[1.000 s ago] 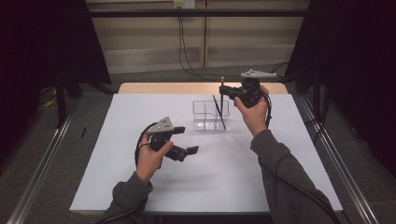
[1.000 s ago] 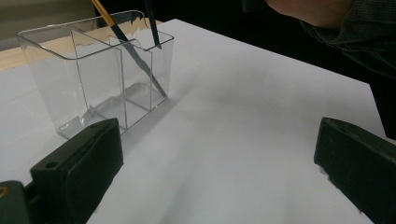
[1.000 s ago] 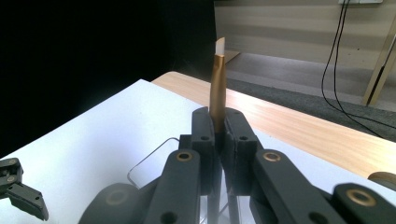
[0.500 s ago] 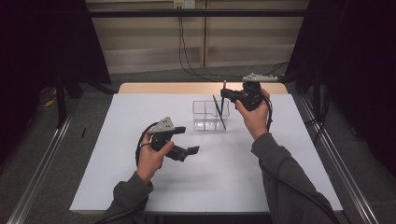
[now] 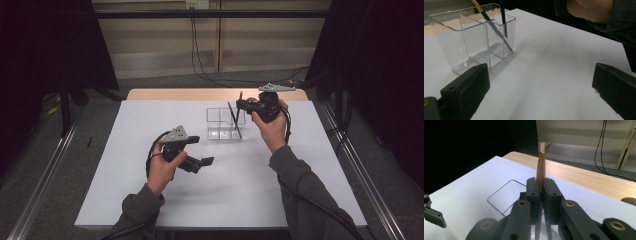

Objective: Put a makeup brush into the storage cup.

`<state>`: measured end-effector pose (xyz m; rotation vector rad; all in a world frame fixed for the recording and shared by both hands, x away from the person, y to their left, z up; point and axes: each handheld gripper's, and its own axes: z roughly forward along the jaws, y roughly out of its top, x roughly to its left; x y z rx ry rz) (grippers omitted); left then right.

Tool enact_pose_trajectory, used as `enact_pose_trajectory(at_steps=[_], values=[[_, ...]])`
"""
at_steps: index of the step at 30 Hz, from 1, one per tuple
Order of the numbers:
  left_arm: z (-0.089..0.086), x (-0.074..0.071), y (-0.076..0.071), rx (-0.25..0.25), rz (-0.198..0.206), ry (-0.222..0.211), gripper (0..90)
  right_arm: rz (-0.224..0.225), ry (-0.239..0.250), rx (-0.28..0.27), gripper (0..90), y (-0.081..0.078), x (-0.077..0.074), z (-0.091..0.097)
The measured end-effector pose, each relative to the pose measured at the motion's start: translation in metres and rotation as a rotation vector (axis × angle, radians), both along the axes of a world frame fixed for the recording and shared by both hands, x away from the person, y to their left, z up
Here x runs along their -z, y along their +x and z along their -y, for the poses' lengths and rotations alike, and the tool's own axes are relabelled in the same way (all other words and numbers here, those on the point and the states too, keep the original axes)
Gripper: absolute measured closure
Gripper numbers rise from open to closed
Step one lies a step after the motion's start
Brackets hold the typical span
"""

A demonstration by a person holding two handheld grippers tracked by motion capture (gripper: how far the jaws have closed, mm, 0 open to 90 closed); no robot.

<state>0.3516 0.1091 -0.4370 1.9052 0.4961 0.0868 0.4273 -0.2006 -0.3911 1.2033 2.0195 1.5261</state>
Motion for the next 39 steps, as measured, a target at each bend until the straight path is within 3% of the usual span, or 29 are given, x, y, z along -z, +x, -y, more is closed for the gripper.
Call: enact_pose_trajectory(at_steps=[39], values=[[-0.002,-0.004,-0.004,-0.008,0.009,-0.001,1.1,-0.027,-0.044,0.003,83.9,-0.003,0.012,-0.007]])
